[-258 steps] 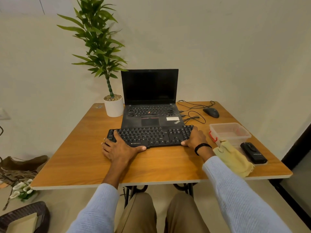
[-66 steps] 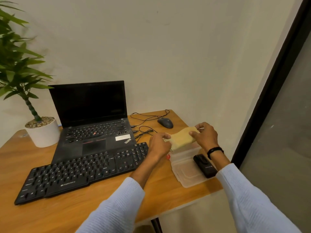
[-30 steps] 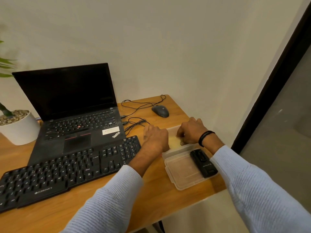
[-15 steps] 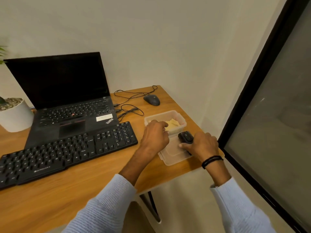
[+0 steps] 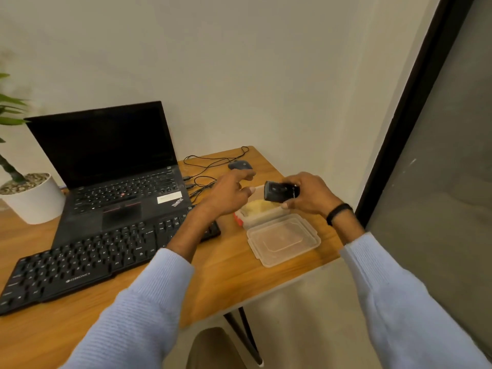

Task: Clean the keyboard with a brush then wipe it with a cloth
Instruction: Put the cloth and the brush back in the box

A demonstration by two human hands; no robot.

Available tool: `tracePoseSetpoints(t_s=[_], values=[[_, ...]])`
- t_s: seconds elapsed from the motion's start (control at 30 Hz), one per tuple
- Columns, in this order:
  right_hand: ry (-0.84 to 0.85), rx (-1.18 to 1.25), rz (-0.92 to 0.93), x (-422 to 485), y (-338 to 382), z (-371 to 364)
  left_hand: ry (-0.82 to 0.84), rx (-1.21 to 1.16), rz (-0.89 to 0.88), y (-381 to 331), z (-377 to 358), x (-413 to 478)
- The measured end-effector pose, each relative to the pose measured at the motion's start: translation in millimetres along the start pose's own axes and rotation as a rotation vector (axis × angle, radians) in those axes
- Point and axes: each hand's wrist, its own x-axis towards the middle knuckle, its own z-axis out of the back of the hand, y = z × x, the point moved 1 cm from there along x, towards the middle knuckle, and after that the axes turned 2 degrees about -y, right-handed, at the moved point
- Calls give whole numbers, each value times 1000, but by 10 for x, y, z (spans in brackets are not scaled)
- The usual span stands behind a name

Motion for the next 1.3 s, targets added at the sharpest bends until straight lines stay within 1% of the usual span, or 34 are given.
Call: tracePoseSetpoints(t_s=[0.1,0.23,0.33,0.47,0.7,0.83,0.87,0.9,0.93,0.97,1.0,1.03,1.07,1.1,1.13,1.17,1.23,1.27,1.3], values=[[92,-48,45,365,55,-32,66,76,17,87,17,201],[255,-160,110,703,164,-208,178,295,71,238,-98,371],[338,-214,147,826,218,-390,212,425,93,347,-235,416],[339,-267,190,923,168,-572,191,531,105,453,-370,418],[337,-309,193,945,172,-623,168,547,126,480,-443,431],[336,-291,179,908,157,-579,171,526,147,410,-409,389],[319,-251,154,882,121,-558,123,501,158,375,-404,332],[283,-179,116,842,74,-515,32,449,168,339,-399,253],[220,-88,78,782,18,-450,-91,363,170,291,-387,147],[132,6,46,693,-45,-378,-222,268,181,240,-384,13],[24,92,10,589,-123,-309,-317,182,210,189,-385,-129],[-102,158,-47,461,-209,-245,-358,125,273,162,-406,-267],[-229,195,-131,321,-293,-198,-344,89,359,138,-432,-393],[-330,203,-240,194,-386,-190,-284,69,453,159,-496,-489],[-373,185,-350,60,-478,-209,-213,50,538,176,-569,-588],[-341,159,-454,-45,-563,-265,-148,22,607,215,-652,-656],[-166,147,-605,-206,-673,-429,-75,-51,669,241,-800,-768],[-83,167,-642,-238,-715,-519,-63,-83,677,227,-846,-802],[-37,198,-653,-279,-744,-572,-58,-100,681,180,-861,-836]])
